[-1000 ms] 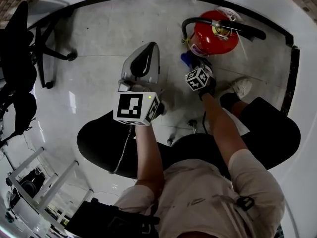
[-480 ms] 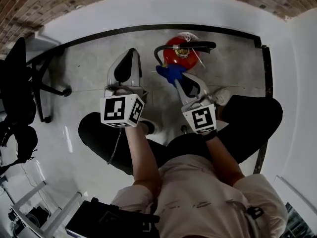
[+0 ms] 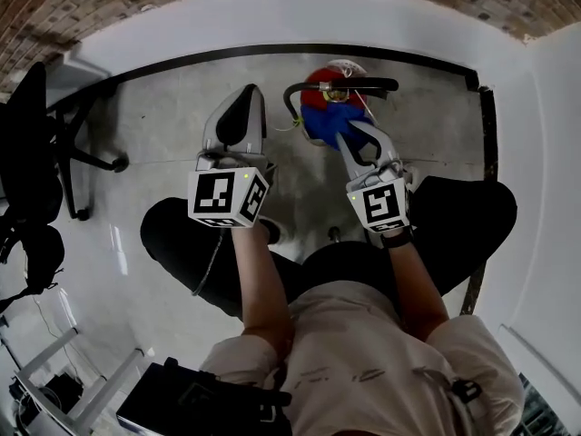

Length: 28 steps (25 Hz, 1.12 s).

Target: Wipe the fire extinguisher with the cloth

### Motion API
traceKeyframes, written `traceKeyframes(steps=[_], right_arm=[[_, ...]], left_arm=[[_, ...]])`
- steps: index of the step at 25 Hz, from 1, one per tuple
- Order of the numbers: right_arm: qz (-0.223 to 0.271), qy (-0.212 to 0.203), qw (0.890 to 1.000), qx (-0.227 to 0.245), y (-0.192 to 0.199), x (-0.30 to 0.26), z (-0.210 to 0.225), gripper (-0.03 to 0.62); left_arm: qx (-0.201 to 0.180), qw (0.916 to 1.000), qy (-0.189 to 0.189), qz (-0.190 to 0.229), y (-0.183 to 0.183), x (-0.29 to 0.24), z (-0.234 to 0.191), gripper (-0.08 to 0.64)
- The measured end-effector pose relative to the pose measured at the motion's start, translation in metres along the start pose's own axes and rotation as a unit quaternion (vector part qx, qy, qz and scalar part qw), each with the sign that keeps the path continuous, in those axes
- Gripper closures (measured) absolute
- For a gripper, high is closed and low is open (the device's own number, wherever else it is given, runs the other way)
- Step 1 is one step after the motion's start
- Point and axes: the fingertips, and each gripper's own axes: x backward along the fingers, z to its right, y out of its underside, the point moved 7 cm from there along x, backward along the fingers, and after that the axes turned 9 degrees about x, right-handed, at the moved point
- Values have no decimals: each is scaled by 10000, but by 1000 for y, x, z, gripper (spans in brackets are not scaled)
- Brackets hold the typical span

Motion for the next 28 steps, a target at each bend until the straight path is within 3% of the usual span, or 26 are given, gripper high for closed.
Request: traceKeyframes(steps=[2,4,6,12,14,17,21,25,27,28], right_arm=[[15,6,9986,536,-6,-2,-8,535],[-91,-306,9939,1058,-3,-7,-28,535],[-500,-621,9866,1420,24,-22,-57,535],[-1765,-1288,9675,1270,159,-82,-136,535],[-1986,-1476,9588,1395,194,-97,-158,535],[-2074,-1376,9530,1726,227,-111,-180,537],[-2700,-1683,9421,1062,285,-128,-196,537],[-2670,-1672,9447,909,290,-130,-193,538],[-2708,-1555,9496,271,269,-120,-181,535],[-2615,-1428,9539,-353,252,-109,-174,535]], left_arm=[[68,10000,-14,-21,5,1,-2,560],[103,9999,-57,-80,11,3,-3,560],[110,9998,-80,-133,15,5,-3,560],[142,9991,-211,-332,34,14,-11,560],[161,9987,-233,-421,43,17,-13,560],[168,9977,-222,-615,62,18,-14,560],[97,9959,-241,-863,75,25,-10,560],[3,9950,-345,-934,70,36,-6,560],[-24,9961,-294,-836,69,39,-5,560],[-21,9965,-263,-788,66,40,-3,560]])
